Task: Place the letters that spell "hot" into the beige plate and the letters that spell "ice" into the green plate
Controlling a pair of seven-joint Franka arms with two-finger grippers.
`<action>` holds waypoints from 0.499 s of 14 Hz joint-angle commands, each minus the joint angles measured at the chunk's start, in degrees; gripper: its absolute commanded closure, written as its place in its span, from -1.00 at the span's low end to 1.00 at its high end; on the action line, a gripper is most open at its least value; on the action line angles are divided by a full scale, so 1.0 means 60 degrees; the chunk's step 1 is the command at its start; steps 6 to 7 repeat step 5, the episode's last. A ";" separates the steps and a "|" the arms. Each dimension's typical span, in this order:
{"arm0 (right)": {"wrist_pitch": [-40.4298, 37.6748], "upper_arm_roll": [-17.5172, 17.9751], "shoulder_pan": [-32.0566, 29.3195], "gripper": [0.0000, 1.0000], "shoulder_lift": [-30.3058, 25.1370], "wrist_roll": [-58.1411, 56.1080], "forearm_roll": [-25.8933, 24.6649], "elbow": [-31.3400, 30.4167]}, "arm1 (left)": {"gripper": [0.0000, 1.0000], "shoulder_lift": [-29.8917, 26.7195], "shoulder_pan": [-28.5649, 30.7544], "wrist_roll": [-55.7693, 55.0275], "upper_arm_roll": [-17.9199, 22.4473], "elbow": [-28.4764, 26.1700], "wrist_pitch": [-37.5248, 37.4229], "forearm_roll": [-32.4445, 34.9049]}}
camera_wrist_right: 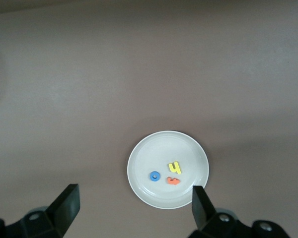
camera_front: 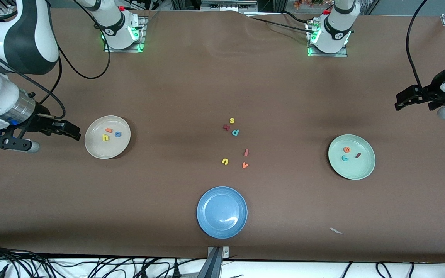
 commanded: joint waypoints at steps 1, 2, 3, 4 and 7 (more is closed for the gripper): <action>0.0032 0.0026 0.0017 -0.99 -0.0123 0.0142 0.0042 -0.0056 | -1.00 -0.0078 -0.0044 0.0187 0.0041 -0.0051 -0.0010 -0.0112; 0.0032 0.0041 0.0017 -0.99 -0.0123 0.0142 0.0056 -0.0056 | -1.00 -0.0078 -0.0044 0.0172 0.0041 -0.0051 -0.0010 -0.0112; 0.0047 0.0026 0.0017 -0.99 -0.0123 0.0156 0.0085 -0.0056 | -1.00 -0.0078 -0.0044 0.0172 0.0041 -0.0051 -0.0010 -0.0112; 0.0047 0.0041 0.0017 -0.99 -0.0123 0.0156 0.0100 -0.0056 | -1.00 -0.0063 -0.0044 0.0172 0.0041 -0.0051 -0.0010 -0.0112; 0.0032 0.0041 0.0017 -0.99 -0.0123 0.0156 0.0086 -0.0056 | -1.00 -0.0063 -0.0073 0.0172 0.0041 -0.0051 -0.0010 -0.0112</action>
